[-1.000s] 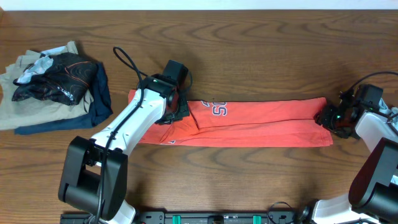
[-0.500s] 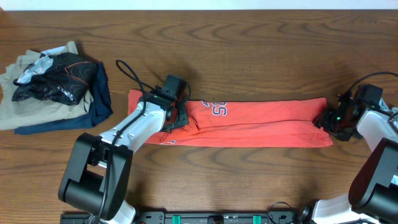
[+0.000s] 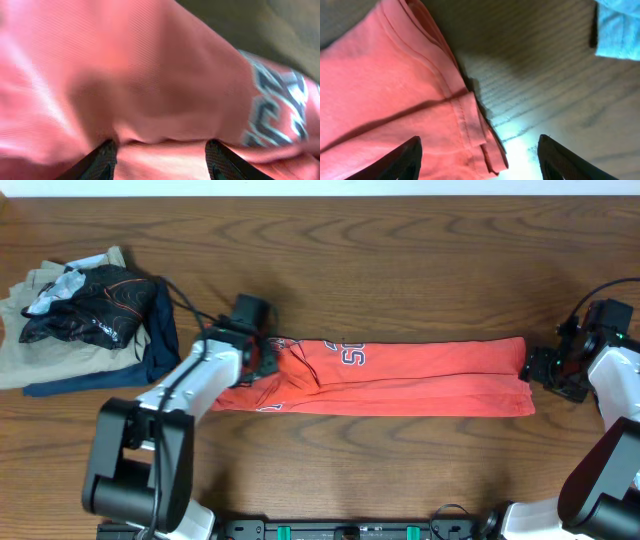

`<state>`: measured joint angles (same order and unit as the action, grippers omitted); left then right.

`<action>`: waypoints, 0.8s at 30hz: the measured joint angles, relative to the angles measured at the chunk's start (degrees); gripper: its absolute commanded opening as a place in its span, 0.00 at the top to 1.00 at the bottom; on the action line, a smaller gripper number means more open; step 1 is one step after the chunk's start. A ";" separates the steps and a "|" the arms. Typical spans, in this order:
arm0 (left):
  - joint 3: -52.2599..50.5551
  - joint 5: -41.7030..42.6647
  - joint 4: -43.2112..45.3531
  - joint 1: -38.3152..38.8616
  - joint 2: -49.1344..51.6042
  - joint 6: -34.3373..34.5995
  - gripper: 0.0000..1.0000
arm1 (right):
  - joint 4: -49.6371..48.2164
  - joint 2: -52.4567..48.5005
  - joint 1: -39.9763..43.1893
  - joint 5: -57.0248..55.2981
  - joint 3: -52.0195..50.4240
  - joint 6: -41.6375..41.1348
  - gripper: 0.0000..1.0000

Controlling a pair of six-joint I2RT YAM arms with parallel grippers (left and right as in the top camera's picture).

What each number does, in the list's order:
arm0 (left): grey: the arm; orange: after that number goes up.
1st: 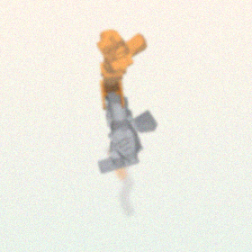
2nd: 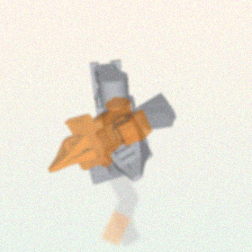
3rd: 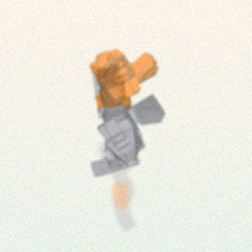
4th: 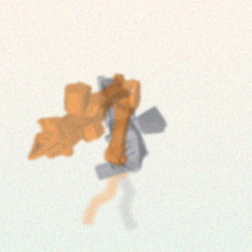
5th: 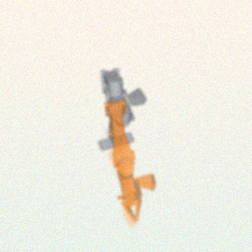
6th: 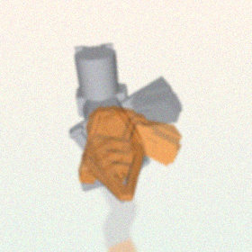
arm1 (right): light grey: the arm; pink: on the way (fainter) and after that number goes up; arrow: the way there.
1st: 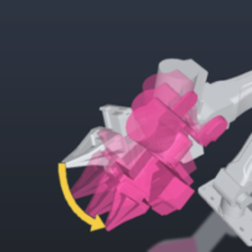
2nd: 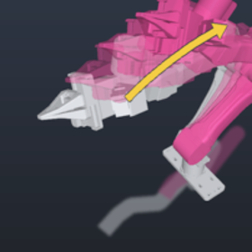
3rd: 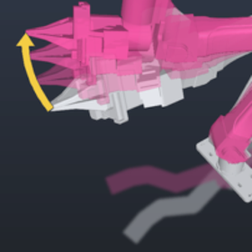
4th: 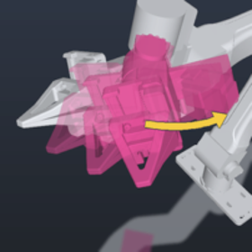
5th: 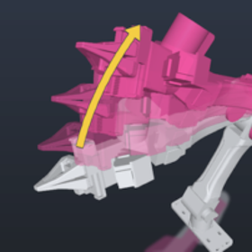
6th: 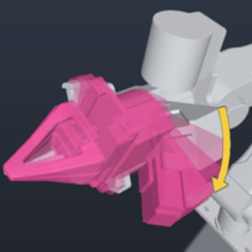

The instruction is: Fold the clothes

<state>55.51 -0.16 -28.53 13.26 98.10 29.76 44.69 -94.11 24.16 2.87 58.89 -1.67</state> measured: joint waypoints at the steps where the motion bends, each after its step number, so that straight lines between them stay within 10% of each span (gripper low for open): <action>1: 0.04 -0.15 -0.09 -1.29 -0.42 -0.02 0.40 | 0.44 0.00 -0.02 -0.15 0.00 0.09 0.29; 24: -2.45 -2.47 -2.62 -10.97 -1.14 0.00 0.39 | -16.57 0.00 -0.02 3.58 -11.87 6.93 0.33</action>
<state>53.06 -2.63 -31.16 2.28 96.97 29.76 28.12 -94.11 24.14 6.46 47.03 5.26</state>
